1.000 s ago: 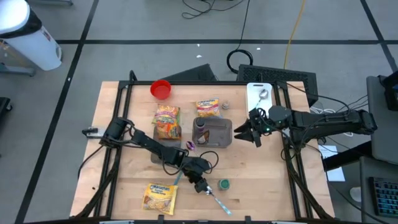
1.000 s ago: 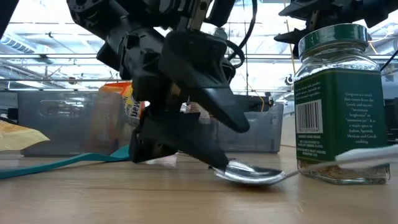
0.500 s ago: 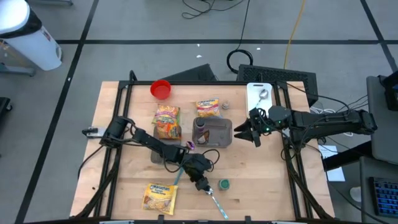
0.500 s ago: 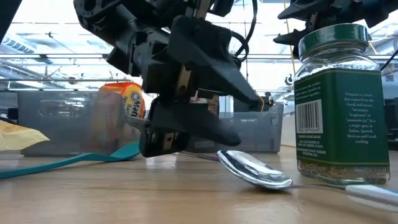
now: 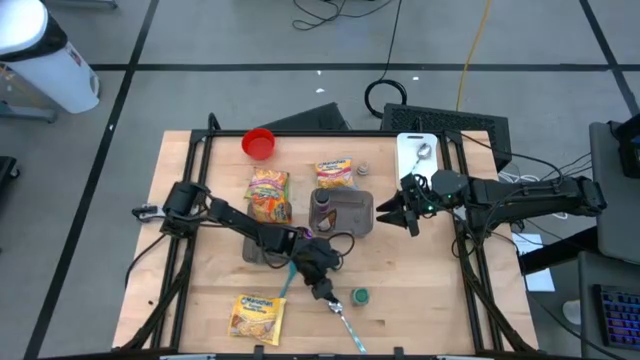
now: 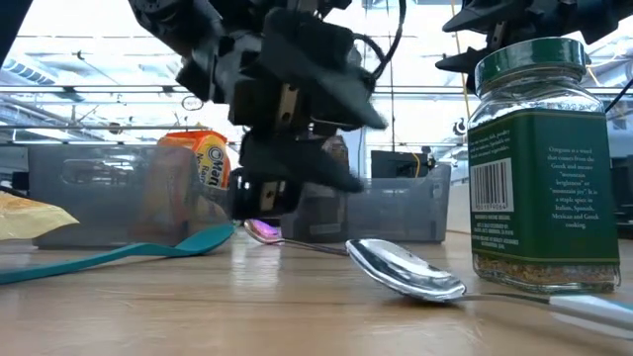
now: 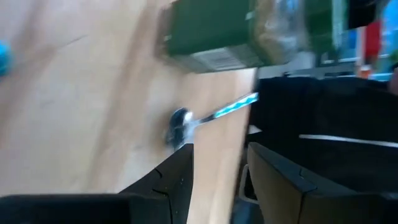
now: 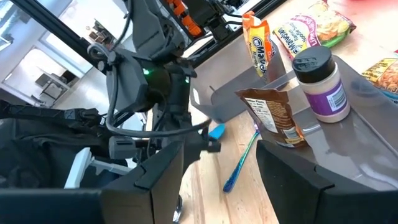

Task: Pick & Place Food Item
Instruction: Put the blue patterned spoon into the white bin

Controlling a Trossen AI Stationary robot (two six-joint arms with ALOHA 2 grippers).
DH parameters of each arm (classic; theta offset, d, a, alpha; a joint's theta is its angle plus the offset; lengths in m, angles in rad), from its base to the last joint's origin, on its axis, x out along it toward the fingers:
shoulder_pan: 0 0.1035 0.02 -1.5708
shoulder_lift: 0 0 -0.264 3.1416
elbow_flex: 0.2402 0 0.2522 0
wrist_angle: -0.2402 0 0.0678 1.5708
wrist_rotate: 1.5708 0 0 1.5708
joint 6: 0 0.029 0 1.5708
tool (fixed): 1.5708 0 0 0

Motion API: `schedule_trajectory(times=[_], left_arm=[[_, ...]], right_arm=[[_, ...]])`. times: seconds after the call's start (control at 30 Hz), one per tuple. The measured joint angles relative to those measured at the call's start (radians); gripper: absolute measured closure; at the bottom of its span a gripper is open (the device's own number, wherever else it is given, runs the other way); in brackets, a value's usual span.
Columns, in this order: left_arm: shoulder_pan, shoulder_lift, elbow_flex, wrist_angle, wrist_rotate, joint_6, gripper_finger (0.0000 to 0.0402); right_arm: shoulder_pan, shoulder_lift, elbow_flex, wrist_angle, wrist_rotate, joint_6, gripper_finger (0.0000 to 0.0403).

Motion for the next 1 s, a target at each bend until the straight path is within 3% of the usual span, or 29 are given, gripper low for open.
schedule_trajectory(times=[0.2, 1.0], left_arm=[[-0.007, -0.012, 0.0, -0.116, -0.008, 0.049, 0.0245], [-0.004, 0.047, 0.001, -0.045, -0.038, 0.075, 0.0245]], right_arm=[[0.0, 0.0, 0.0, -0.004, 0.001, 0.0, 0.0206], [-0.023, 0.0, 0.001, -0.011, 0.027, -0.013, 0.0206]])
